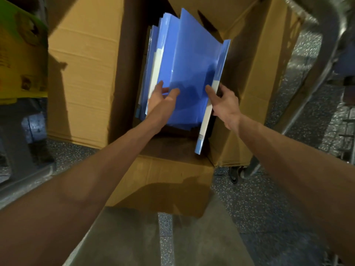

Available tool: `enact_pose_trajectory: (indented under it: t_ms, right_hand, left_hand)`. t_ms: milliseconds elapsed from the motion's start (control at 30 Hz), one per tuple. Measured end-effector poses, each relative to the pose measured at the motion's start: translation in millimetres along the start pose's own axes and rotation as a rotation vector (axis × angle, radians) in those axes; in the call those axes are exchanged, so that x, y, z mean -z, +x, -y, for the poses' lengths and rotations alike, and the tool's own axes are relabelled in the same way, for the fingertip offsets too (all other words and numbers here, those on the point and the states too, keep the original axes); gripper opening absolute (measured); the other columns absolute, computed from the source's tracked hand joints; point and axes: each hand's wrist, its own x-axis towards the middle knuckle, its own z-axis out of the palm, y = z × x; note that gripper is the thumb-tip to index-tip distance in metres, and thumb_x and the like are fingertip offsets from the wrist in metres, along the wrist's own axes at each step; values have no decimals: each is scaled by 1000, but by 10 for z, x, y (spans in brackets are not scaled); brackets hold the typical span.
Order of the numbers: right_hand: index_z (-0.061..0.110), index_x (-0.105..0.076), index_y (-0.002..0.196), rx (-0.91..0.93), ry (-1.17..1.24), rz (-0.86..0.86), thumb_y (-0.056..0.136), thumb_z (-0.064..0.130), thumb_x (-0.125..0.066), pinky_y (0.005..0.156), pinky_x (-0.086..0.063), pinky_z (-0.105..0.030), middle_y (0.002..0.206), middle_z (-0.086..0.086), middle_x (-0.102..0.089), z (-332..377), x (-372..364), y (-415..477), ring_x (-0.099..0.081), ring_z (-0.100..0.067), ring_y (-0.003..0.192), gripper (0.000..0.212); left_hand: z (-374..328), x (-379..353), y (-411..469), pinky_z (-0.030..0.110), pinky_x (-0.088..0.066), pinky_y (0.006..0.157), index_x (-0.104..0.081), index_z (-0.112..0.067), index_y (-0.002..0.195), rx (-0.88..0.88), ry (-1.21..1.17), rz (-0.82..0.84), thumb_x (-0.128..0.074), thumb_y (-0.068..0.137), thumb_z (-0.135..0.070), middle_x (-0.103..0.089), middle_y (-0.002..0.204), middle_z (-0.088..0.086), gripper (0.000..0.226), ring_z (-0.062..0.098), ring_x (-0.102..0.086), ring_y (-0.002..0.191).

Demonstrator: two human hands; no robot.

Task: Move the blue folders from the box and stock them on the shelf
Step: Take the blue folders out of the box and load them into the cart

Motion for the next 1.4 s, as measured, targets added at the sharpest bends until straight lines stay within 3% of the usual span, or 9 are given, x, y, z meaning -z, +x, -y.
enact_pose_trajectory:
  t_ms: [100,200,400,733,867,1033,1133,1267,1400]
  right_hand:
    - [25,-63,121,-45,47,-21,72,88,-40,96,-52,-53,111,3,-71,84,68,19,-64,-25,108,82]
    - [19,-66,110,-99,133,-22,75,84,-50,96,-51,-52,97,4,-65,249,59,-30,-63,-22,100,76]
    - [10,-62,122,-26,-23,-194,90,39,-69,90,-51,-32,117,-9,-69,174,30,78,-65,-25,106,44]
    - [3,-56,130,-37,-85,-255,98,24,-58,89,-45,-32,127,-16,-62,270,276,-323,-58,-33,117,39]
    - [7,-57,129,43,-77,-201,98,26,-59,85,-44,-32,124,-16,-64,601,598,-824,-59,-33,113,37]
    - [5,-59,123,182,-113,-71,98,21,-57,75,-43,-32,112,-14,-66,1300,1035,-1689,-62,-32,103,29]
    - [3,-62,116,320,-238,4,95,23,-60,78,-45,-40,108,-20,-68,1819,1388,-2223,-62,-38,101,29]
    - [8,-64,111,478,-416,165,92,35,-62,74,-43,-37,111,-17,-69,2482,1858,-2894,-63,-36,104,33]
    - [23,-48,74,599,-583,268,91,27,-69,53,-33,-14,85,-2,-59,3130,2287,-3627,-53,-21,82,27]
  left_hand:
    - [-41,-101,-116,34,-48,105,-42,-18,152,-12,46,213,-56,100,-43,-54,141,-2,60,20,-53,129]
    - [-63,-257,-273,31,-37,109,-40,-18,153,-74,120,386,-53,101,-46,-50,149,3,60,17,-47,136]
    - [-8,-369,-392,38,-36,114,-49,-21,148,4,120,623,-44,105,-46,-49,151,-2,50,13,-45,135]
    - [-267,115,-593,34,-45,93,-64,-16,130,-130,251,328,-49,104,-35,-65,128,3,35,22,-61,116]
    - [-811,445,-999,16,-45,64,-60,-21,134,-249,363,217,-53,102,-29,-65,117,0,34,7,-59,70]
    - [-1713,1005,-1760,36,-48,95,-48,-17,145,-532,662,122,-61,95,-21,-59,132,7,52,27,-61,112]
    - [-2336,1363,-2390,32,-36,102,-45,-12,147,-750,785,-8,-72,85,-17,-47,145,15,68,34,-49,129]
    - [-2961,1818,-3110,51,-35,112,-47,-15,146,-1106,1037,-186,-85,67,-31,-36,155,21,89,42,-33,143]
    - [-3479,2086,-3823,50,-27,113,-53,-20,142,-1226,1319,-103,-86,64,-48,-49,148,12,89,36,-34,144]
